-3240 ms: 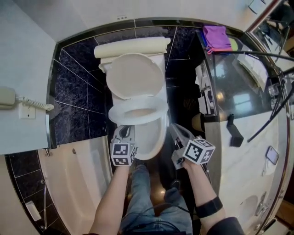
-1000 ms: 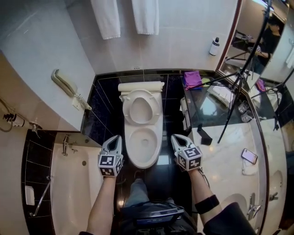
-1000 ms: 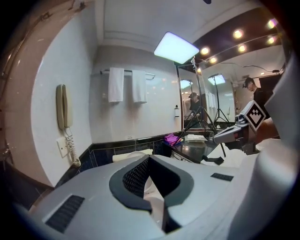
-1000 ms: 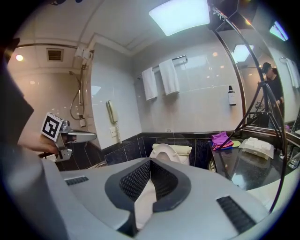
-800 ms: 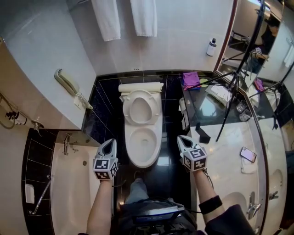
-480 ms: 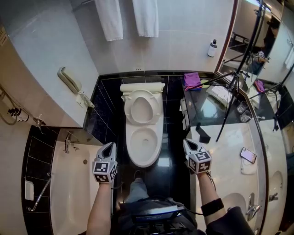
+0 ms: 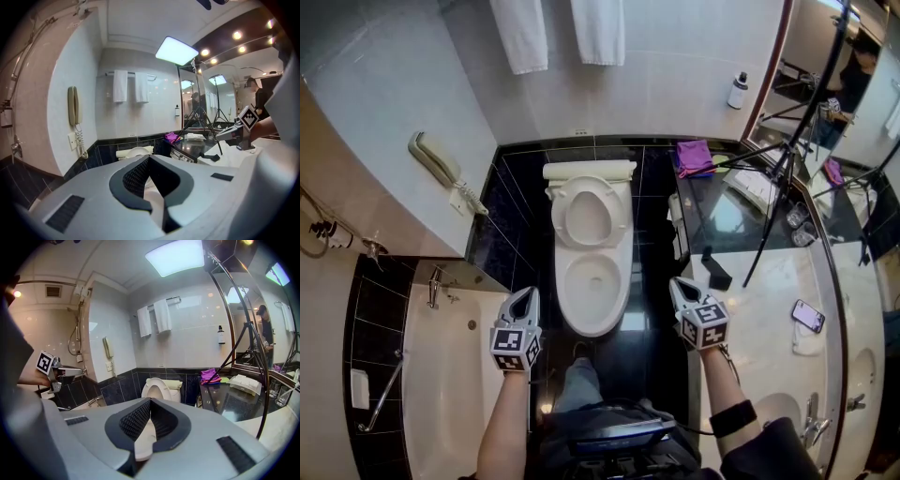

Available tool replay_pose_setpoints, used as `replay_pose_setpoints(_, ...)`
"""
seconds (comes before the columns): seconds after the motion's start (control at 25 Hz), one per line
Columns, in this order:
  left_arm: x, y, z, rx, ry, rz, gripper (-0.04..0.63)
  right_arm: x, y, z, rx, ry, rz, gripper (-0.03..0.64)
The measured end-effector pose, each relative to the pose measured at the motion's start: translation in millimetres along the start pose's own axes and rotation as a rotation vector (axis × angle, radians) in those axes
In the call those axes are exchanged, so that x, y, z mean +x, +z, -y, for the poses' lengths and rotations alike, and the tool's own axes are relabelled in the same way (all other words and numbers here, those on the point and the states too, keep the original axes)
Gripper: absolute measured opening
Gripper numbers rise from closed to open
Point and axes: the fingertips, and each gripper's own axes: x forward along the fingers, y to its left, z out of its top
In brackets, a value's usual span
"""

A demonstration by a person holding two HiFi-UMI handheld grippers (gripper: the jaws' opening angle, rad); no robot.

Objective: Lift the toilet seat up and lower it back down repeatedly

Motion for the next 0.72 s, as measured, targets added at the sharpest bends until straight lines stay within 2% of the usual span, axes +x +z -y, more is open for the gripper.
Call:
replay_pose_setpoints(0.28,45.0,-4.0,-16.0,0.011,-0.038,-0.018,-0.005,56.9,13.9,-3.1,-0.034,0.006,-0.014,0.026)
replay_pose_setpoints(0.6,128.2,-16.3,-41.6,0.035,-0.118,-0.058,-0.005,154.8,28.0,-1.8,-0.121,-0.024,-0.072,0.032)
replay_pose_setpoints(0.72,166.5,-20.9,-50.2,0.049,-0.158,-0.070,-0.005,196.7,42.6,-2.0,-0.141,-0.025,-0.077,0.072)
